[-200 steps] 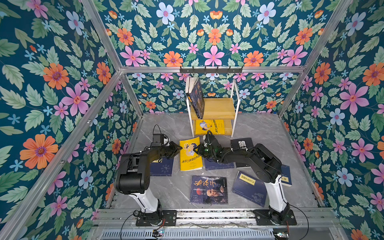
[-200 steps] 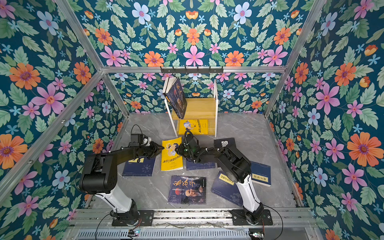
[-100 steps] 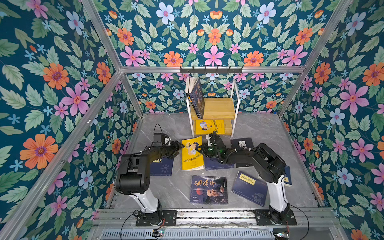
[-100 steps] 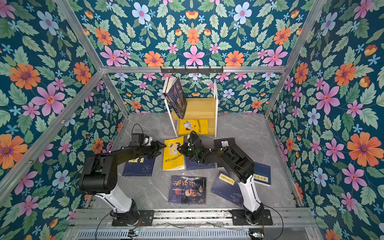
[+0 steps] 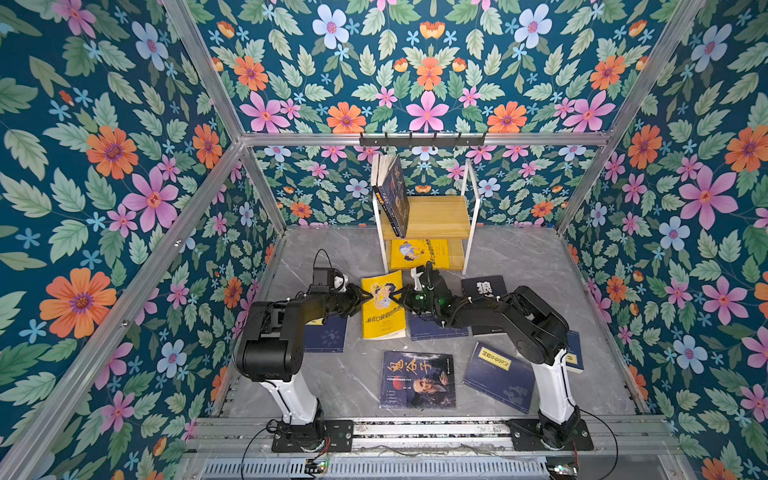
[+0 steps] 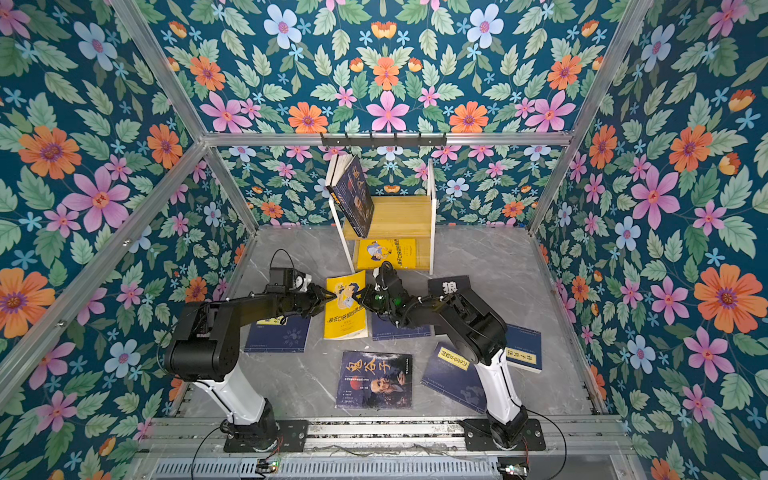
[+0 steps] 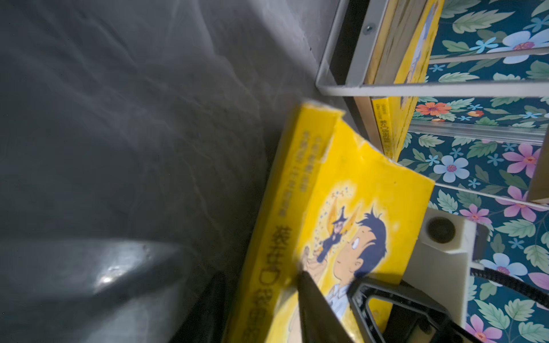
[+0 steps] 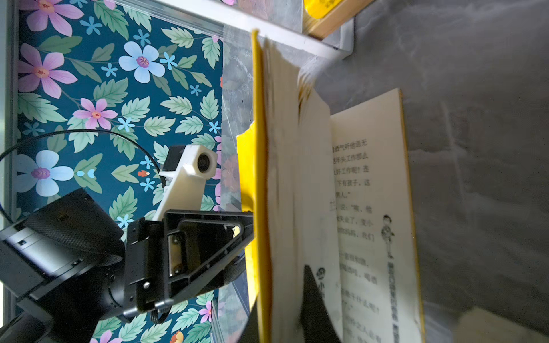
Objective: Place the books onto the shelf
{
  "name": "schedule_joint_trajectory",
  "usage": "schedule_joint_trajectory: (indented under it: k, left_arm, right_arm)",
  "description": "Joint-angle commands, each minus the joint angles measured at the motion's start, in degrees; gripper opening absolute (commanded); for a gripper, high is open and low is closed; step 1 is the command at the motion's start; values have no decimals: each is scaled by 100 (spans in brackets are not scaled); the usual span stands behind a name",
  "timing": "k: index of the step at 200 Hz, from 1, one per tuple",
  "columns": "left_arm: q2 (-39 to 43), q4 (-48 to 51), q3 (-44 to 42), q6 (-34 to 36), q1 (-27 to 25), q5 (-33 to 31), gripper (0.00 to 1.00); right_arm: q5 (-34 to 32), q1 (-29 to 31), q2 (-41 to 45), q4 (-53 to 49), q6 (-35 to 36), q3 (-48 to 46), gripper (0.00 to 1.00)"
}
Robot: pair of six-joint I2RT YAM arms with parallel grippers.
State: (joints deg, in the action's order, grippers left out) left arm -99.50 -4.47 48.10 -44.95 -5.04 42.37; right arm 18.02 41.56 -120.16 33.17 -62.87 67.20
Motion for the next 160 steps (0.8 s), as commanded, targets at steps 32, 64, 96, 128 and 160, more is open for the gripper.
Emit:
schedule_joint_trajectory:
  k: [32, 64, 96, 128, 160]
  left_arm:
    - [687, -114, -72, 127, -19, 141, 0]
    - [1326, -56, -227, 451, 67, -120, 0]
    - [2083, -95, -370, 727, 143, -147, 0]
    - [2947, -549, -722, 1010, 152, 87, 0]
    - [3457, -754, -689, 1346, 221, 740, 0]
  right_arm:
    - [-9, 27, 334, 296, 32, -243, 38]
    - [-286, 18, 761, 208, 185, -571, 52]
    - [-317, 18, 1195, 210, 321, -948, 68]
    - [-469, 19, 1846, 159, 626, -1440, 92]
    - [-273, 19, 2521, 35, 1285, -1684, 99]
